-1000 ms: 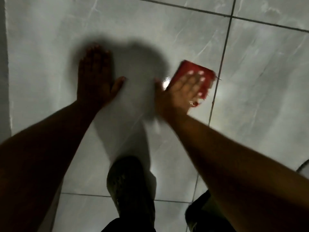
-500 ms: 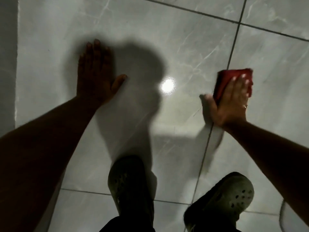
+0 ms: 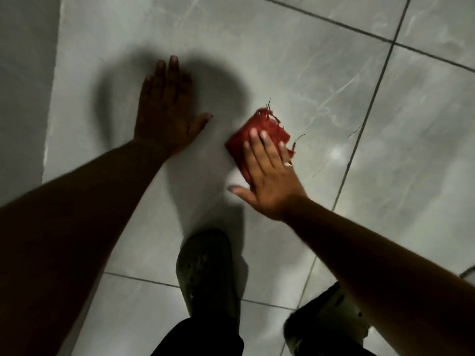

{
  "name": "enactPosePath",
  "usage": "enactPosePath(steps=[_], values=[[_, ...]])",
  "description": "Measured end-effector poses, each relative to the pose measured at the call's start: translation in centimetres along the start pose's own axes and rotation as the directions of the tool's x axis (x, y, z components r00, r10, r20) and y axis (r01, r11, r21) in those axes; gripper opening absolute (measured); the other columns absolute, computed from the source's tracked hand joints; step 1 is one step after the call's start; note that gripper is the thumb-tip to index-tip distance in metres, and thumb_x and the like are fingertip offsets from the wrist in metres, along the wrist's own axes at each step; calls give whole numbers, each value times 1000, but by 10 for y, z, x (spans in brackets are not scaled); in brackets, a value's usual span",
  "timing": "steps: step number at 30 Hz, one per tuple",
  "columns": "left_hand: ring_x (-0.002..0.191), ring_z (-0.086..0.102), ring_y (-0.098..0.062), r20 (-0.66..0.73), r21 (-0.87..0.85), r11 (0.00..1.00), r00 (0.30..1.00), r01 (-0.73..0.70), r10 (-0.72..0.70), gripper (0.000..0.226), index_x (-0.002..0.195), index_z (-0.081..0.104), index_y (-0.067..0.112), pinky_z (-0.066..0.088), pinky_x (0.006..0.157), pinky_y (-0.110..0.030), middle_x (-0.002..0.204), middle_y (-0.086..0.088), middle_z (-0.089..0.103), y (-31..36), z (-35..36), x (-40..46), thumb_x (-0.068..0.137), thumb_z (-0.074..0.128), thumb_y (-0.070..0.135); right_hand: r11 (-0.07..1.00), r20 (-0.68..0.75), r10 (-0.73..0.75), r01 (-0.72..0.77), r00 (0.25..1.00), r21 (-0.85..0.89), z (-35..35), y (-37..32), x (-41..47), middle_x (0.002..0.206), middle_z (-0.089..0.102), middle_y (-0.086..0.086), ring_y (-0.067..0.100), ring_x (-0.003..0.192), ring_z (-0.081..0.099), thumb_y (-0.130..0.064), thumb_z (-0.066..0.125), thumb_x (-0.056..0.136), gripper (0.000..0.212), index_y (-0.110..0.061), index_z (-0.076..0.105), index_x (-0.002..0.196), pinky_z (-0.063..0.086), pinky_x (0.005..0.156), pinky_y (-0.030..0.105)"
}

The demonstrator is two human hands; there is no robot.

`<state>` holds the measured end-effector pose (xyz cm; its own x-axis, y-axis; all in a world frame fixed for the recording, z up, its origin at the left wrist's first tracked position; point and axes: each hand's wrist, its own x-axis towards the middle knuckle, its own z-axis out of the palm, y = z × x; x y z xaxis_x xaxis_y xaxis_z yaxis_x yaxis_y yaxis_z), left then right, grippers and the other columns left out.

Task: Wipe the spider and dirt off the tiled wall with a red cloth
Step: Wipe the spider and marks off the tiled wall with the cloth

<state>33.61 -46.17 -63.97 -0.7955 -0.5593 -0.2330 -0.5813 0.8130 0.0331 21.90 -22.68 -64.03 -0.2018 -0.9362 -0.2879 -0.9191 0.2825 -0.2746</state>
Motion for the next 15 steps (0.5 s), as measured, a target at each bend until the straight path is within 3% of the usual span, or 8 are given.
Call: enactPosePath(steps=[2,5,7,9,11,12,14,15], values=[[150,6,-41,3,12,1000,1000,-13,13,85,154,8,7,10,121,-52,162,-24,6,-2,1,-3,94,22,66,996,19,-49,50,999,-78,0,38,-33,157,22,20,39,147,19,-70,42,87,92,-1,29,147,27,114,61],[150,4,-41,14,20,1000,1000,8,-8,86,154,4,9,7,121,-52,162,-23,4,0,6,-3,93,18,68,964,-2,262,-262,965,-45,-16,90,-70,151,24,34,52,141,22,-62,57,84,97,11,30,143,28,112,64],[150,3,-41,23,10,1000,1000,1,-2,87,154,2,9,6,121,-53,162,-22,3,5,9,0,93,16,68,842,25,539,-539,842,27,-29,107,-70,155,7,36,50,146,6,-68,43,87,104,11,12,147,12,120,59],[150,2,-41,24,-4,1000,1000,-1,1,88,154,2,8,6,121,-54,162,-22,3,3,9,6,93,18,68,584,49,798,-790,601,189,-37,101,-34,160,-10,27,41,148,-10,-74,29,85,106,3,-4,150,0,121,57],[150,2,-41,14,-21,1000,1000,22,-21,88,154,1,8,7,121,-54,162,-22,3,-3,7,7,92,19,69,320,46,934,-888,354,330,-45,83,19,162,-10,20,37,149,-11,-76,30,85,105,-2,-5,151,-3,121,57],[150,2,-41,9,-27,999,999,35,-35,89,154,1,8,7,121,-54,162,-22,3,-4,7,7,92,20,70,248,42,959,-903,280,350,-50,75,44,162,-8,19,35,150,-9,-77,29,85,104,-4,-3,152,-4,120,55],[150,2,-41,4,-45,997,998,63,-62,90,154,1,9,7,121,-54,162,-22,2,-2,8,3,92,22,70,235,19,966,-908,257,346,-56,60,83,163,-7,18,35,150,-9,-78,26,84,103,-5,-2,152,-5,119,53],[150,1,-41,5,-49,996,998,69,-69,90,154,1,9,7,121,-54,163,-22,1,-2,8,2,92,23,69,284,23,950,-893,311,349,-57,52,100,162,-9,19,35,150,-10,-79,25,83,104,-5,-4,151,-6,120,55]])
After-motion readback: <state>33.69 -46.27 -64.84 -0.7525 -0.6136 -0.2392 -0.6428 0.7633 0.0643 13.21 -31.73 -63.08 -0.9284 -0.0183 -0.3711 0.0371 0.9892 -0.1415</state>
